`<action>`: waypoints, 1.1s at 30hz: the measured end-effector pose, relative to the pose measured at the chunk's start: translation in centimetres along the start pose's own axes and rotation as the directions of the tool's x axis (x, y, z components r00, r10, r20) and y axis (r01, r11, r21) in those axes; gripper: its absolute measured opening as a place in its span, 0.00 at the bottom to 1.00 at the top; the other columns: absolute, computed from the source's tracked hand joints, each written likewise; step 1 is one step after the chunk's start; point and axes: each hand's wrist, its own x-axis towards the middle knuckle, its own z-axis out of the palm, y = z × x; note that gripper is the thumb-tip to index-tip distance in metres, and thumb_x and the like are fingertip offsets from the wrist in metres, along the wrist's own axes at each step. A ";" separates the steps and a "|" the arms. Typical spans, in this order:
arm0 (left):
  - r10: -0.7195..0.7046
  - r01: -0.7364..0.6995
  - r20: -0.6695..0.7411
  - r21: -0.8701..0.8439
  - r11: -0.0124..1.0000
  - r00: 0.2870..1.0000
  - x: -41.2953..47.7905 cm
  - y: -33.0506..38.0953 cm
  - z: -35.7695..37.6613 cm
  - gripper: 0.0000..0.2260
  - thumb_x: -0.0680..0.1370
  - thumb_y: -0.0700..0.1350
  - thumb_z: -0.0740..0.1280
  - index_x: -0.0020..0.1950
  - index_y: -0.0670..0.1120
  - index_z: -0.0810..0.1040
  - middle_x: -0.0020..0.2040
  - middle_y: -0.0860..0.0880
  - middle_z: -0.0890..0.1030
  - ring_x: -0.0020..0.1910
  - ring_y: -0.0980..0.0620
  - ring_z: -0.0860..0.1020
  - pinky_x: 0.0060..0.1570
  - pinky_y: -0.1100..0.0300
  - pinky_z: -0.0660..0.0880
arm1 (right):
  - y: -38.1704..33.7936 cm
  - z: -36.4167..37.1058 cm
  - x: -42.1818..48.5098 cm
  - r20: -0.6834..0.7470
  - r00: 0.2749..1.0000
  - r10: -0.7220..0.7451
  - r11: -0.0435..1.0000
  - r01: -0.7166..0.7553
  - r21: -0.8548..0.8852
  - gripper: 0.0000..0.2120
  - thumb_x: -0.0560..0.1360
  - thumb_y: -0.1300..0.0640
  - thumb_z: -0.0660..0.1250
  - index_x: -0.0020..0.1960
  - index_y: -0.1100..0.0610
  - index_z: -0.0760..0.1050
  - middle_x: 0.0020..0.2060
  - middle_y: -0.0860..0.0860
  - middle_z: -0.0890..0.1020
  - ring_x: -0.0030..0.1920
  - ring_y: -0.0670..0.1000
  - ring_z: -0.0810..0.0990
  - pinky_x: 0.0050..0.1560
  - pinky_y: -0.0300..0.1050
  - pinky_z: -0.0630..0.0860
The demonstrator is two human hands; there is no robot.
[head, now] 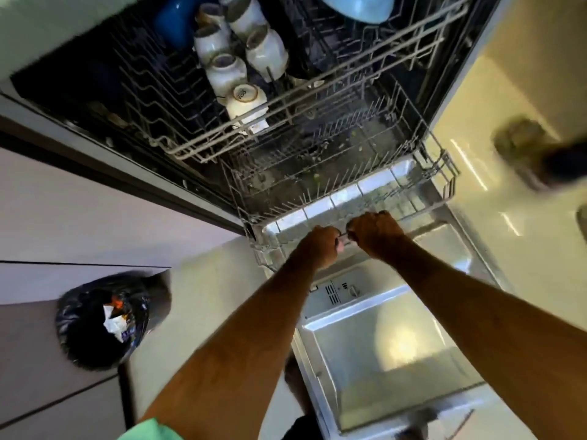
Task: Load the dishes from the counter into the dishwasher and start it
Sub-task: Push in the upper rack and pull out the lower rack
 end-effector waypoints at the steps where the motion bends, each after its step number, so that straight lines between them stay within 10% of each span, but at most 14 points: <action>1: -0.001 0.001 0.033 0.005 1.000 0.999 -0.6 0.4 1.2 0.21 0.71 0.53 0.57 0.50 0.41 0.82 0.49 0.35 0.83 0.51 0.36 0.82 0.52 0.47 0.78 | -0.5 -0.1 -1.7 -0.052 0.999 0.003 1.000 -0.004 -0.024 0.04 0.66 0.58 0.70 0.33 0.54 0.78 0.26 0.54 0.77 0.25 0.57 0.79 0.31 0.48 0.76; 7: 0.016 -0.023 0.159 0.041 0.999 0.987 -6.6 3.7 7.1 0.11 0.76 0.43 0.64 0.54 0.42 0.82 0.54 0.39 0.83 0.55 0.38 0.81 0.55 0.48 0.77 | -3.4 -2.6 -9.6 0.458 0.863 0.213 0.973 -0.230 -0.020 0.12 0.82 0.52 0.61 0.61 0.53 0.79 0.59 0.54 0.82 0.60 0.58 0.81 0.57 0.46 0.71; 13: 0.024 -0.020 0.222 -0.021 1.000 0.975 -11.6 7.0 11.6 0.11 0.79 0.39 0.62 0.55 0.40 0.81 0.54 0.38 0.82 0.55 0.37 0.80 0.54 0.48 0.76 | -4.6 -1.4 -16.3 0.533 0.816 0.224 0.974 -0.204 -0.097 0.12 0.81 0.50 0.63 0.60 0.53 0.78 0.57 0.55 0.82 0.59 0.58 0.81 0.60 0.48 0.72; 17: 0.026 -0.017 0.268 -0.037 0.999 0.963 -14.2 8.0 14.2 0.11 0.80 0.41 0.62 0.58 0.41 0.81 0.56 0.38 0.82 0.58 0.38 0.78 0.57 0.48 0.75 | -5.2 -0.3 -19.3 0.493 0.837 0.238 0.969 -0.238 -0.063 0.09 0.68 0.53 0.79 0.40 0.54 0.80 0.29 0.51 0.74 0.37 0.58 0.83 0.32 0.43 0.70; 20: 0.024 -0.018 0.314 -0.021 1.000 0.949 -16.0 9.0 15.4 0.11 0.80 0.39 0.62 0.60 0.41 0.78 0.57 0.38 0.80 0.59 0.37 0.77 0.59 0.49 0.74 | -5.4 0.1 -20.9 0.580 0.777 0.245 0.959 -0.284 -0.024 0.04 0.79 0.57 0.65 0.47 0.50 0.72 0.31 0.48 0.62 0.43 0.56 0.76 0.31 0.39 0.57; 23: 0.027 -0.022 0.322 -0.021 1.000 0.946 -17.3 9.6 16.8 0.11 0.81 0.39 0.61 0.61 0.39 0.77 0.57 0.37 0.79 0.58 0.36 0.77 0.57 0.47 0.74 | -5.5 0.4 -22.3 0.612 0.743 0.273 0.940 -0.341 -0.005 0.04 0.80 0.57 0.63 0.47 0.51 0.70 0.31 0.48 0.62 0.43 0.54 0.72 0.38 0.45 0.68; 33: 0.033 -0.028 0.337 -0.021 0.999 0.941 -19.7 11.3 16.5 0.18 0.79 0.39 0.63 0.70 0.41 0.70 0.58 0.37 0.79 0.57 0.37 0.79 0.54 0.48 0.76 | -5.1 0.6 -24.5 0.686 0.674 0.273 0.904 -0.425 0.057 0.09 0.78 0.57 0.66 0.56 0.57 0.80 0.50 0.57 0.83 0.52 0.59 0.82 0.50 0.50 0.76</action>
